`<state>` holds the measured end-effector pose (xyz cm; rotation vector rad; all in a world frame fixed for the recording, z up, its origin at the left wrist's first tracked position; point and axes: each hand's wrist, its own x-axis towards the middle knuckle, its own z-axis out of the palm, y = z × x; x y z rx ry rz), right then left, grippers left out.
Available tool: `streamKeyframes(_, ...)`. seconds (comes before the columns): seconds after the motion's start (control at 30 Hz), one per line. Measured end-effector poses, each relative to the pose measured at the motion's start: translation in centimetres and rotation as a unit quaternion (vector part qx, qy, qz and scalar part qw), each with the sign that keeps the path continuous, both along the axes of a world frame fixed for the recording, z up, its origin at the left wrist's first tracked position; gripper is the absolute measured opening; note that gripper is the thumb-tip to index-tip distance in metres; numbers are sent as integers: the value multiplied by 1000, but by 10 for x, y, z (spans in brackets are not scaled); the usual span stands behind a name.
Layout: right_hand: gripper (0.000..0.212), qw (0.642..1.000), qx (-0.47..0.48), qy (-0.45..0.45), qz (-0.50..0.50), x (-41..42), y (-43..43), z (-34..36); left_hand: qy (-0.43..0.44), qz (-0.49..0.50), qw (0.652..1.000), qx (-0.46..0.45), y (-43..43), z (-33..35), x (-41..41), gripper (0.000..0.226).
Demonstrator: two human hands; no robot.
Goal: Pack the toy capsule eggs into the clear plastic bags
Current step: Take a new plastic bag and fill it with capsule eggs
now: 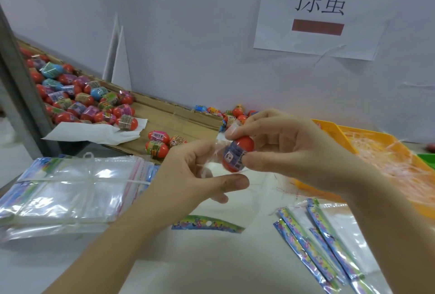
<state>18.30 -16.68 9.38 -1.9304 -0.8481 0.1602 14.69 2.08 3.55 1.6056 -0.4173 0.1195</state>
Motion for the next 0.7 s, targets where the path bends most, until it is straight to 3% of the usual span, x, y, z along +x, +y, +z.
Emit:
streamKeyframes(0.2, 33, 985, -145, -89, -39, -7, 4, 2, -20, -4, 1000, -12, 1, -3, 0, 38)
streamKeyframes(0.3, 30, 993, -89, -78, -27, -7, 8, 0, -26, 11, 999, -17, 2, -1, -1, 35)
streamKeyframes(0.5, 73, 996, 62, 45, -52, 6, 8, -13, 6, 9, 998, -68, -1, 1, -1, 32)
streamKeyframes(0.57, 76, 986, 116, 115, -37, 9, 5, -13, 24, 2, 995, -97, -2, 4, -1, 28)
streamKeyframes(0.63, 76, 984, 112, 136, -27, 10, 2, -13, 30, 19, 993, -115, -2, 6, -1, 23)
streamKeyframes(0.7, 65, 994, 53, 92, -27, 9, 4, -15, 33, 41, 990, -130, -1, 6, 0, 25)
